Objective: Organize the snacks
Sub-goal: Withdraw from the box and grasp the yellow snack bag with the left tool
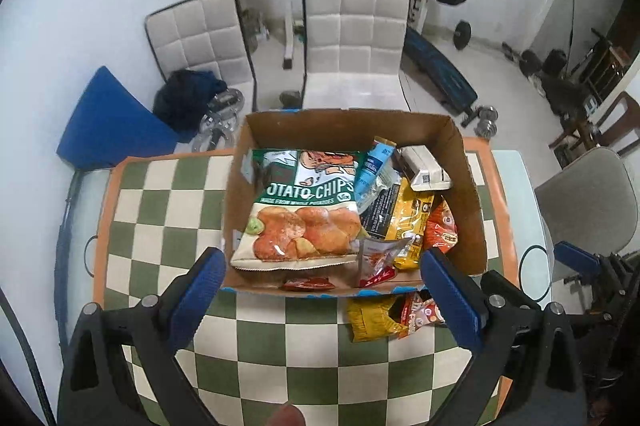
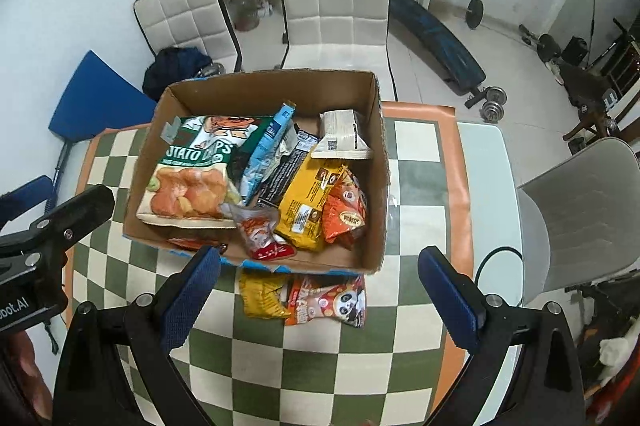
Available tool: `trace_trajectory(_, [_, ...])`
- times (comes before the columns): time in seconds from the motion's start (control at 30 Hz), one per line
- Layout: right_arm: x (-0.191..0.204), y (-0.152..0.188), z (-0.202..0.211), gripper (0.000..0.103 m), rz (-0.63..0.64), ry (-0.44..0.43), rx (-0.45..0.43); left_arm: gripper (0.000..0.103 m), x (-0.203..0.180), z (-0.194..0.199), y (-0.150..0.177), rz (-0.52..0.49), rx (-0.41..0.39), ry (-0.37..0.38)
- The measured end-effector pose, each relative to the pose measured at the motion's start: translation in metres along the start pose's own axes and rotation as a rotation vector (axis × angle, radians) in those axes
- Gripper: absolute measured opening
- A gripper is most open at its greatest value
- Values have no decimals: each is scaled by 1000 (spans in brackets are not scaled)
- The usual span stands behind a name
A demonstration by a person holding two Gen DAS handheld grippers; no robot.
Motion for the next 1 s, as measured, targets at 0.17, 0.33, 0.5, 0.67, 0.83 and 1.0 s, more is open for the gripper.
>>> trace_trajectory(0.17, [6,16,17,101,-14,2,-41,100,11,15,15,12,-43,3])
trace_trajectory(0.33, [5,30,17,101,-32,-3,-39,100,17,7,36,20,-27,-13])
trace_trajectory(0.5, [-9,55,-8,101,-81,-18,19,100,23,-34,67,66,89,-1])
trace_trajectory(0.67, [-36,89,-52,101,-178,-63,105,100,21,-93,95,97,235,5])
trace_trajectory(0.83, [-56,117,-100,101,-253,-119,168,100,6,-146,114,102,346,21])
trace_trajectory(1.0, [-61,124,-130,101,-271,-168,199,100,-5,-183,122,111,409,38])
Point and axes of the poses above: each gripper's, at about its wrist camera, not at the fingertips, and z roughly against the way its jaws point, x to its left, y to its underside, the point moved 2 cm from there along -z, roughly the way its jaws point, and after that the axes turned 12 degrees about z, right-handed, at the moved point
